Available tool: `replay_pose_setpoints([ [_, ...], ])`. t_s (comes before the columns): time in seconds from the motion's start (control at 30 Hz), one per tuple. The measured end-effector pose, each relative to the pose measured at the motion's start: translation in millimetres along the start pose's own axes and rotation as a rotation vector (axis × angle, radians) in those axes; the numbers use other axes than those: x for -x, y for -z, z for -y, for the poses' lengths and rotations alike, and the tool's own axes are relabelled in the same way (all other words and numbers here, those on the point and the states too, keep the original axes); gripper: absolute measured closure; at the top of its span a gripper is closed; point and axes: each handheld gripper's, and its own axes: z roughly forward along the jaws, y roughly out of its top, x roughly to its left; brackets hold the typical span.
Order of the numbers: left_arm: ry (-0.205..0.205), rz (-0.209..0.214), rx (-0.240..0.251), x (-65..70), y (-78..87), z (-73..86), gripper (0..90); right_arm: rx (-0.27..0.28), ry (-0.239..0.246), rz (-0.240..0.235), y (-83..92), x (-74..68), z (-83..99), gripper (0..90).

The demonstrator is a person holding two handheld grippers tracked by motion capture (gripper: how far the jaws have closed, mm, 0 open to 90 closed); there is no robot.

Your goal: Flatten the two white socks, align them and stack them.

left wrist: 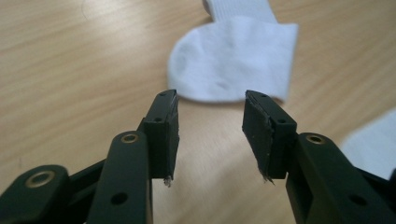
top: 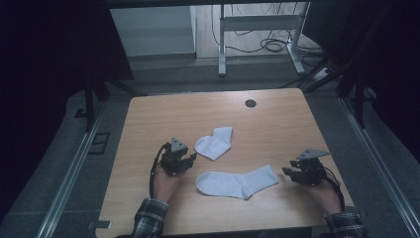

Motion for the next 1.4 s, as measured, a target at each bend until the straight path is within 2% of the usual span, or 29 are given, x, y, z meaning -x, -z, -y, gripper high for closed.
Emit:
replay_pose_setpoints([
  [0.2,-0.016,-0.036,-0.008,-5.9,-21.7,-13.3,57.8,0.011,-0.023,0.029,-2.2,9.6,7.3,50.8],
  [0.3,-0.002,-0.041,-0.009,-10.3,-35.4,-17.6,58.4,0.006,-0.029,0.028,-4.3,11.7,9.7,49.8],
  [0.43,-0.007,-0.051,-0.021,-12.6,-46.4,-18.8,58.5,0.005,-0.035,0.016,-6.0,12.0,11.1,48.3],
  [0.5,0.006,-0.047,-0.026,-13.9,-51.7,-18.5,58.4,0.005,-0.034,0.009,-6.3,11.9,11.5,46.1],
  [0.63,0.001,-0.049,-0.064,-13.6,-64.3,-15.8,58.5,0.011,-0.03,0.0,-6.9,11.3,12.4,42.6],
  [0.67,-0.005,-0.047,-0.069,-13.3,-66.3,-14.4,59.4,0.013,-0.028,-0.002,-7.0,11.2,12.6,42.0],
  [0.7,0.006,-0.035,-0.06,-13.3,-66.4,-13.6,62.6,0.014,-0.028,-0.003,-7.1,11.1,12.7,41.6],
  [0.73,0.025,-0.012,-0.056,-13.9,-66.6,-13.1,74.2,0.016,-0.027,-0.005,-7.2,10.9,13.0,40.8],
  [0.77,0.043,0.004,-0.055,-13.7,-66.8,-13.2,74.2,0.016,-0.027,-0.005,-7.2,10.9,13.0,40.8],
  [0.83,0.032,-0.006,-0.071,-11.1,-65.1,-15.7,85.5,0.018,-0.027,-0.005,-7.5,10.7,13.1,40.3],
  [0.87,0.022,-0.004,-0.069,-9.9,-63.0,-17.9,86.2,0.019,-0.026,-0.005,-7.6,10.5,13.2,39.9],
  [1.1,-0.012,0.024,0.037,-1.2,-28.6,-50.3,86.3,0.022,-0.025,-0.006,-7.9,10.1,13.5,39.1],
  [1.23,-0.048,0.024,0.084,6.4,-9.9,-68.4,86.3,0.024,-0.022,-0.005,-8.0,9.9,13.7,38.3],
  [1.4,-0.091,0.031,0.128,17.2,7.3,-82.7,86.2,0.026,-0.02,-0.005,-8.2,9.5,14.0,37.4],
])
